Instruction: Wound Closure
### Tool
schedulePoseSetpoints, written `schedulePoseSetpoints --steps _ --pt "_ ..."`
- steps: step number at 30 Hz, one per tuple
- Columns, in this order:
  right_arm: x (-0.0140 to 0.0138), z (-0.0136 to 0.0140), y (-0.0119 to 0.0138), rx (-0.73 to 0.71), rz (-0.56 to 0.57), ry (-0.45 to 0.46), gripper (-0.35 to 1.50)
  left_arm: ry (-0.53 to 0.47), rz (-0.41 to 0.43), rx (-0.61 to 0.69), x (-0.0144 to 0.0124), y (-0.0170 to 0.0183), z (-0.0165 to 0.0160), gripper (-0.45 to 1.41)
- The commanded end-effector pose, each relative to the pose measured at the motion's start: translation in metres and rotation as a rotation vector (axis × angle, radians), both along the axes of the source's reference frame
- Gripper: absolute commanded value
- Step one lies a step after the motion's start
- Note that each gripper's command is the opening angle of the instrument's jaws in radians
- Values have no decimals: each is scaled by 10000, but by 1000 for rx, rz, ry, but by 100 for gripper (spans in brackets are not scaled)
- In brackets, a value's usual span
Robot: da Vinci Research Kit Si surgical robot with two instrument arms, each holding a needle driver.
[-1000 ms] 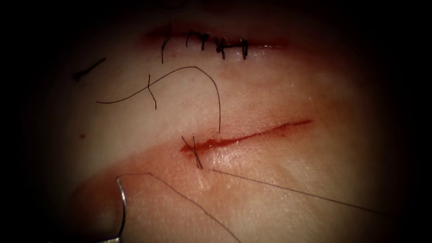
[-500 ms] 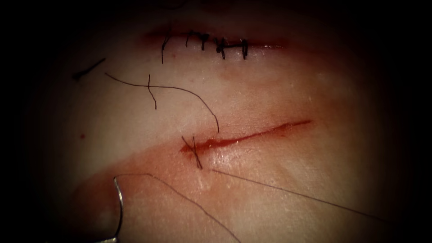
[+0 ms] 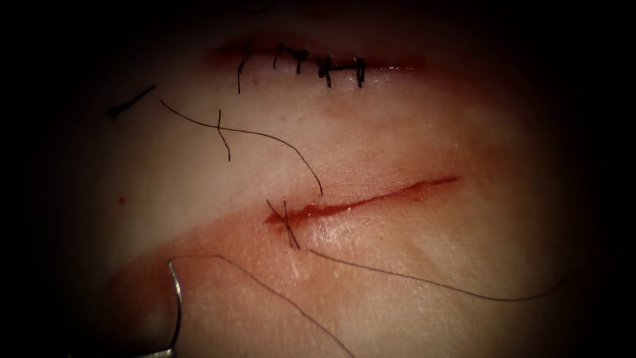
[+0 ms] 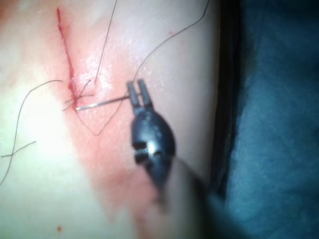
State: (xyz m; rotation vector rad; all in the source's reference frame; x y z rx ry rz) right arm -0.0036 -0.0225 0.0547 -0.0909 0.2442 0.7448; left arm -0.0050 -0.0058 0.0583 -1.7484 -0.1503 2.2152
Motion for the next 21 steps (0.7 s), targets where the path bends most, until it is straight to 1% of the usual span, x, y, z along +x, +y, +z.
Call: schedulePoseSetpoints --steps 1,2,3,4,6,8,10,11,12,15,17,19,20,21 --pt "51 -4 6 -3 -29 90 148 -2 0 3 -7 -6 7 -45" --pt "69 -6 11 8 -49 148 148 -2 0 3 -7 -6 7 -45" --pt "91 -9 17 13 -73 190 146 -2 0 3 -7 -6 7 -45" --pt "108 -11 21 16 -86 212 146 -2 1 3 -6 -6 7 -45" --pt "142 -12 30 21 -121 253 145 -3 2 3 -5 -6 7 -45" --pt "169 -10 36 21 -141 271 143 -3 3 3 -3 -6 7 -45" --pt "195 -7 42 17 -172 295 143 -1 1 3 -3 -6 7 -45" --pt "215 -2 46 12 -187 313 141 -1 1 3 -3 -6 7 -45" --pt "226 1 48 10 -200 323 141 -1 1 3 -3 -6 7 -45" --pt "244 12 54 14 -224 353 140 -1 0 3 -4 -7 7 -45" --pt "248 21 56 13 -240 346 140 -1 0 3 -4 -7 6 -45" --pt "242 24 56 16 -256 341 140 -1 0 3 -3 -7 6 -45" --pt "233 24 57 17 -264 348 138 -1 0 3 -3 -7 6 -45" --pt "233 24 57 17 -264 348 138 -1 0 3 -3 -7 6 -45"
